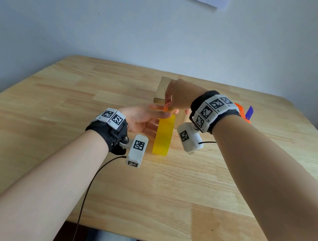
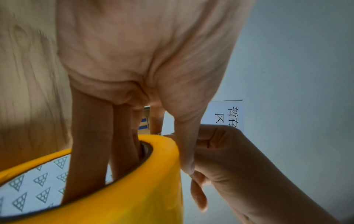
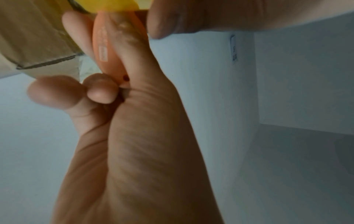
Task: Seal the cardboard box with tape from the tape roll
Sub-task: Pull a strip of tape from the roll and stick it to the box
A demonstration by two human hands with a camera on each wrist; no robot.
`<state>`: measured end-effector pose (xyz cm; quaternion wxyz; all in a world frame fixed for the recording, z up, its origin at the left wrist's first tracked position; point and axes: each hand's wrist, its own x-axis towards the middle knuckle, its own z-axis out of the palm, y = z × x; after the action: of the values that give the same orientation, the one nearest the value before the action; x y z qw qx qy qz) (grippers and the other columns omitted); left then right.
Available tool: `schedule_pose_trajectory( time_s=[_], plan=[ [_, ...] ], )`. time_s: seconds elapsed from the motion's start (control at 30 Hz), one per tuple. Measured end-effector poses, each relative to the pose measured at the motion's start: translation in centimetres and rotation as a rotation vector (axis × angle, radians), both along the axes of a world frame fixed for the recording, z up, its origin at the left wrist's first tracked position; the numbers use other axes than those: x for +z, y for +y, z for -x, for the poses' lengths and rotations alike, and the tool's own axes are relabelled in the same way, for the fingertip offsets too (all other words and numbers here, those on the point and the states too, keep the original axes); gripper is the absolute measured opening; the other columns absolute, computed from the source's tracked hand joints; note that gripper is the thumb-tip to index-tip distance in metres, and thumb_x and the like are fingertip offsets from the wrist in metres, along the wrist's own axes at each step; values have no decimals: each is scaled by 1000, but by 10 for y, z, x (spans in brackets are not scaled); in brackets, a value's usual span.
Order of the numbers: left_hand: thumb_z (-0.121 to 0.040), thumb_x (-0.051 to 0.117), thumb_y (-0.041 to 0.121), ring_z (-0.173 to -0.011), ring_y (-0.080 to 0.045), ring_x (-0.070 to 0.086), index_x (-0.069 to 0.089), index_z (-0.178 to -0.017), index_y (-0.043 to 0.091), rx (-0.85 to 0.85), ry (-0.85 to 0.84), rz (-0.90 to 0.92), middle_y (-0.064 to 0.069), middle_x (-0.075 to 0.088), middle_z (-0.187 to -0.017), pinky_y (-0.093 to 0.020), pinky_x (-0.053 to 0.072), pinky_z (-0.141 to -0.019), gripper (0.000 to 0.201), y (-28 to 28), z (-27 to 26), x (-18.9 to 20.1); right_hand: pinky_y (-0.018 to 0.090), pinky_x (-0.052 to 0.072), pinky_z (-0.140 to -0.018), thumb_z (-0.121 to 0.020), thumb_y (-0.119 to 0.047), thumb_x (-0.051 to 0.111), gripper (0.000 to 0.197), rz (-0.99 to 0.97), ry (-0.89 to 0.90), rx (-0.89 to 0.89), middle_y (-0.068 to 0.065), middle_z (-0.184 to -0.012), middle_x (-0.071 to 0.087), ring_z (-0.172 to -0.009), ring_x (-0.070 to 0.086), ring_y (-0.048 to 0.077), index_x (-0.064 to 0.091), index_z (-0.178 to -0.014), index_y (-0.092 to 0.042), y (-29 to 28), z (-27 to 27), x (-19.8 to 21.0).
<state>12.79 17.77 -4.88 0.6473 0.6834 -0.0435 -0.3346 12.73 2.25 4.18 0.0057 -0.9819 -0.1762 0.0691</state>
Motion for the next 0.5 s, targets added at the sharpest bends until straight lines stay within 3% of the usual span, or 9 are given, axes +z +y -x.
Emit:
schedule_pose_trajectory(
  time_s=[0.1, 0.2, 0.3, 0.4, 0.5],
  plan=[
    [-91, 73, 29, -105, -38, 68, 64, -136, 22, -7, 7, -3, -18, 69, -122, -50, 62, -81, 46, 2, -1, 0, 18, 42, -46, -88, -11, 70, 19, -1, 1, -10, 3, -87, 77, -52, 57, 6, 80, -105, -14, -4, 3, 2],
    [-84, 79, 28, -108, -40, 67, 59, -139, 22, 2, 21, -13, -23, 64, -133, -52, 61, -83, 60, 2, -2, -1, 15, 38, -45, -90, -14, 70, 17, -26, 0, -12, 4, -90, 78, -48, 57, 2, 79, -104, -12, -14, 8, 2],
    [-71, 82, 30, -103, -38, 67, 61, -130, 24, 49, 17, -36, -19, 65, -125, -51, 60, -84, 63, 0, -2, 0, 9, 36, -42, -92, -20, 71, 15, -49, 11, -20, 2, -88, 78, -35, 57, -6, 79, -100, -11, -27, 12, -1],
    [-81, 78, 26, -88, -31, 70, 62, -120, 26, 75, 15, -40, -14, 69, -111, -48, 60, -81, 43, -2, -2, 0, 6, 36, -39, -92, -20, 72, 15, -69, 36, -38, 3, -87, 79, -33, 55, -11, 79, -99, -8, -39, 15, -4],
    [-85, 77, 24, -85, -29, 70, 62, -124, 24, 96, 14, -40, -9, 72, -102, -48, 58, -83, 42, -2, -3, -1, 16, 46, -51, -91, -20, 73, 15, -91, 77, -114, 1, -82, 79, -35, 57, -10, 79, -97, -8, -57, 16, -11]
  ],
)
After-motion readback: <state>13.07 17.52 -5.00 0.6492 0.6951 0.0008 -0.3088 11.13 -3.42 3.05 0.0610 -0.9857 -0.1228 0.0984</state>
